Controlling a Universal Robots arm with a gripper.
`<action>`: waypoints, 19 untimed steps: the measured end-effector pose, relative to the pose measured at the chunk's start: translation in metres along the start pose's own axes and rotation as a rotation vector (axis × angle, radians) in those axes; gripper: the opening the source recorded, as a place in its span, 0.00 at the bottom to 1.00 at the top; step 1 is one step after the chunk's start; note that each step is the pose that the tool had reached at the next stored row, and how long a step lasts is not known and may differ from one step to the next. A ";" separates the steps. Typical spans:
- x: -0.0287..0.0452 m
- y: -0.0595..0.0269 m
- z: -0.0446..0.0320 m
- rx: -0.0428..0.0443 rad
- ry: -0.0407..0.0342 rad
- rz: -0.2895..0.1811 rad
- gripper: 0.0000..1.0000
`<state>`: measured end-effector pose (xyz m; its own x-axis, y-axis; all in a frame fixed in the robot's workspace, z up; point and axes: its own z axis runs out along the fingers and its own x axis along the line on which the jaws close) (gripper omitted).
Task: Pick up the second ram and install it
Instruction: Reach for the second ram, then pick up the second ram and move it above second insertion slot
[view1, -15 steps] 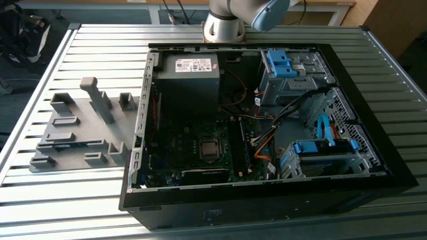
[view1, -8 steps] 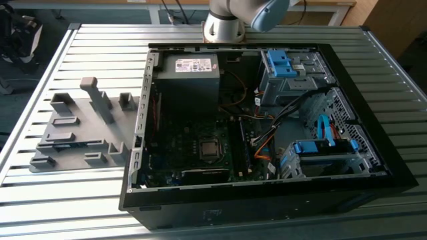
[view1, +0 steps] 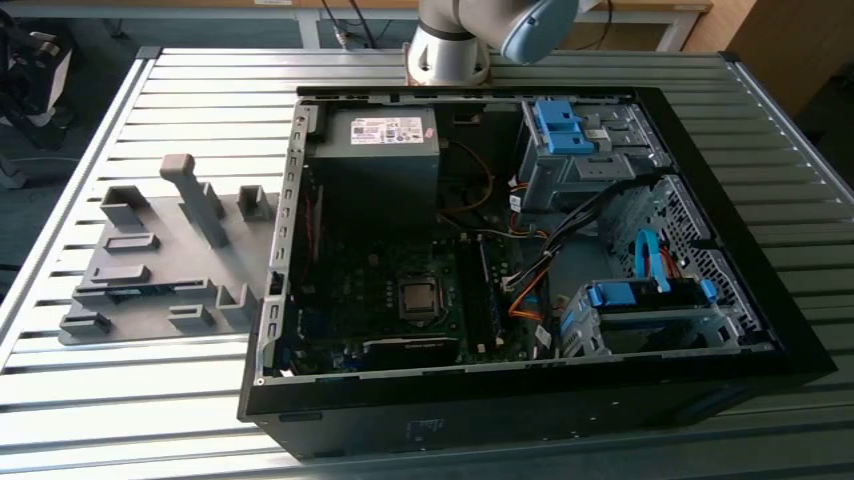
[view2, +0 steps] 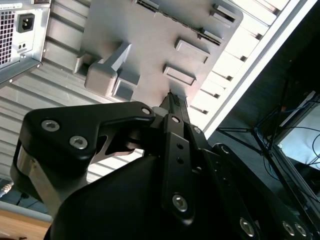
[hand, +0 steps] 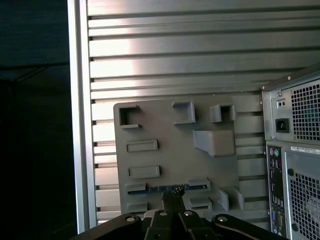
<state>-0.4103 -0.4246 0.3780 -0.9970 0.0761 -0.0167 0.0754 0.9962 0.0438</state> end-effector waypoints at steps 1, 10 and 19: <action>0.0001 0.0000 0.0000 0.0000 0.0000 0.000 0.11; 0.0002 0.0000 0.0000 0.0000 0.0000 0.000 0.11; 0.0006 -0.0013 0.0000 -0.0001 0.0020 -0.046 0.11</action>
<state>-0.4110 -0.4259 0.3779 -0.9994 0.0306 -0.0168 0.0298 0.9986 0.0432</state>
